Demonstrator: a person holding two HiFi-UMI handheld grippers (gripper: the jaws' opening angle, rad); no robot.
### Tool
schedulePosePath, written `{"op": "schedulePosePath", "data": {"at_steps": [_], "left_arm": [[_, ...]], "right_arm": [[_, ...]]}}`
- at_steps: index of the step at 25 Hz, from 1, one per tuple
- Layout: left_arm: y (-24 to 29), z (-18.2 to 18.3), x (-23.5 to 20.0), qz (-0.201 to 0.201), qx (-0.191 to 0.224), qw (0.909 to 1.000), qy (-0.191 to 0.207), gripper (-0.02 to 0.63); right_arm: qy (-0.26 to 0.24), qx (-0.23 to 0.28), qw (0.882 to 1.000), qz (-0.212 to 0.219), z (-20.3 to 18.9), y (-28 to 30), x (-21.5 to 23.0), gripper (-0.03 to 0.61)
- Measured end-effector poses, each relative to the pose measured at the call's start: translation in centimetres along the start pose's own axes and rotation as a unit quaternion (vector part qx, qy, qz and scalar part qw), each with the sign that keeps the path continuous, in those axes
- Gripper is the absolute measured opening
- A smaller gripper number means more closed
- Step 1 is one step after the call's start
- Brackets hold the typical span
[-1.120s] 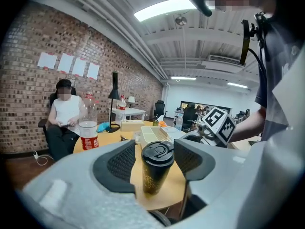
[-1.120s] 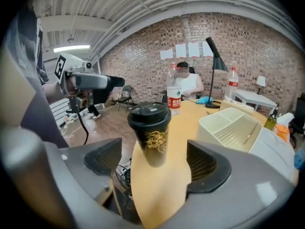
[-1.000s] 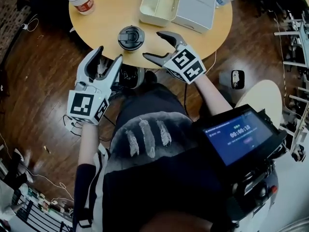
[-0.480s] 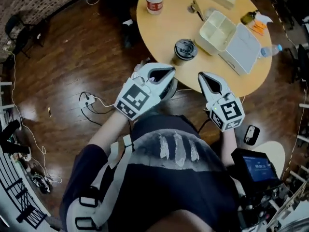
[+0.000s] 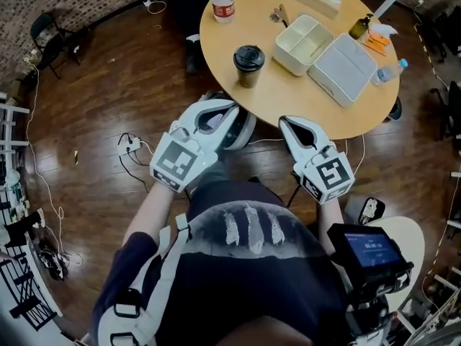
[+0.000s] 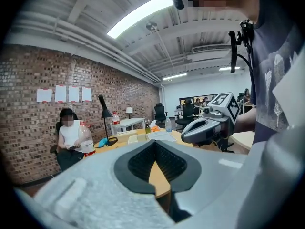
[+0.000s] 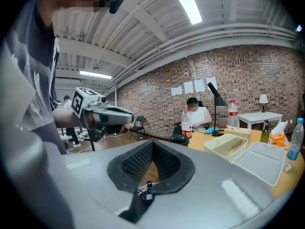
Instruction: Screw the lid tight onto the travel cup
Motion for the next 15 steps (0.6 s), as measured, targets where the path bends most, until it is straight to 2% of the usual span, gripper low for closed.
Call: {"op": "schedulePosePath", "data": {"at_steps": [2,6,15], "left_arm": [[-0.9,0.3,1.8,0.009,-0.005,0.9999,0.007,0.003],[-2.4,0.0,5.0,0.024,-0.021,0.9995,-0.002,0.002],[-4.7,0.8,6.7,0.029,-0.018,0.9994,0.001,0.002]], "right_arm": [[0.003,0.001,1.000,0.005,-0.8,-1.6,-0.7,0.006],[0.012,-0.017,1.000,0.016,-2.7,-4.0,-2.0,0.006],[0.015,-0.008,0.999,0.028,-2.3,-5.9,-5.0,0.006]]}}
Point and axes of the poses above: the fingertips, and each gripper's own axes: y forward along the fingers, x to its right, z out of its top, the point moved 5 cm from there along -y, backward along the fingers, and after that the axes turned 5 degrees about z, right-handed, at the moved point
